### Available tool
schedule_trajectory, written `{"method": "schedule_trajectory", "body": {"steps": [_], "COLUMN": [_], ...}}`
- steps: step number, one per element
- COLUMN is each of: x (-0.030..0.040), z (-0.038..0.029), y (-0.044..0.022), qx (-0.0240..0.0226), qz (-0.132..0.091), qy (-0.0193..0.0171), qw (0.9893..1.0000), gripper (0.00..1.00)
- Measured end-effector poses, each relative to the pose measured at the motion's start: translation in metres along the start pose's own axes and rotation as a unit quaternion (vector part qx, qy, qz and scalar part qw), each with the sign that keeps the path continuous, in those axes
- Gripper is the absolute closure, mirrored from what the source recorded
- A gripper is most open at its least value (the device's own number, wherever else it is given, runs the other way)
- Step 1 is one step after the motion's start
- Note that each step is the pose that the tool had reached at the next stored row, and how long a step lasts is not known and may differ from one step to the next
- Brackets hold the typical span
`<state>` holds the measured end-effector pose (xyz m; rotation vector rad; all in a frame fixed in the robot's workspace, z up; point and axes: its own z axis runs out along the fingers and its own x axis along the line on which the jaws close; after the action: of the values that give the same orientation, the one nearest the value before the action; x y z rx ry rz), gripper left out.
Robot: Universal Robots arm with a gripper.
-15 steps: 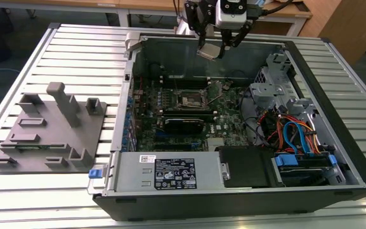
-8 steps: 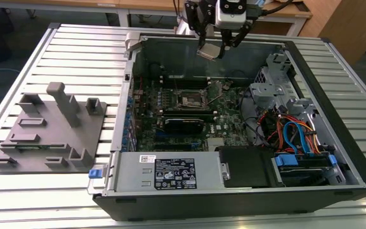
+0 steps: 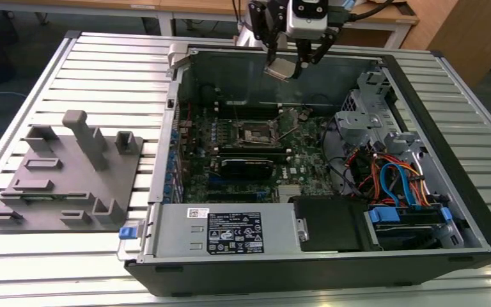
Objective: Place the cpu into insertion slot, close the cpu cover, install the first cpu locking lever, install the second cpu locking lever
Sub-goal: 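Place the cpu into insertion slot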
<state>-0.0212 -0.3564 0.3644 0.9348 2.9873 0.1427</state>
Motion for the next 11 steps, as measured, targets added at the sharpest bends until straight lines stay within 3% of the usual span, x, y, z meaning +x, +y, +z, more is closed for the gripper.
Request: {"method": "schedule_trajectory", "body": {"steps": [11], "x": [0.0], "z": [0.0], "y": [0.0], "qx": [-0.0001], "qz": [0.002], "qy": [-0.0002], "qw": [1.0], "gripper": [0.46]}}
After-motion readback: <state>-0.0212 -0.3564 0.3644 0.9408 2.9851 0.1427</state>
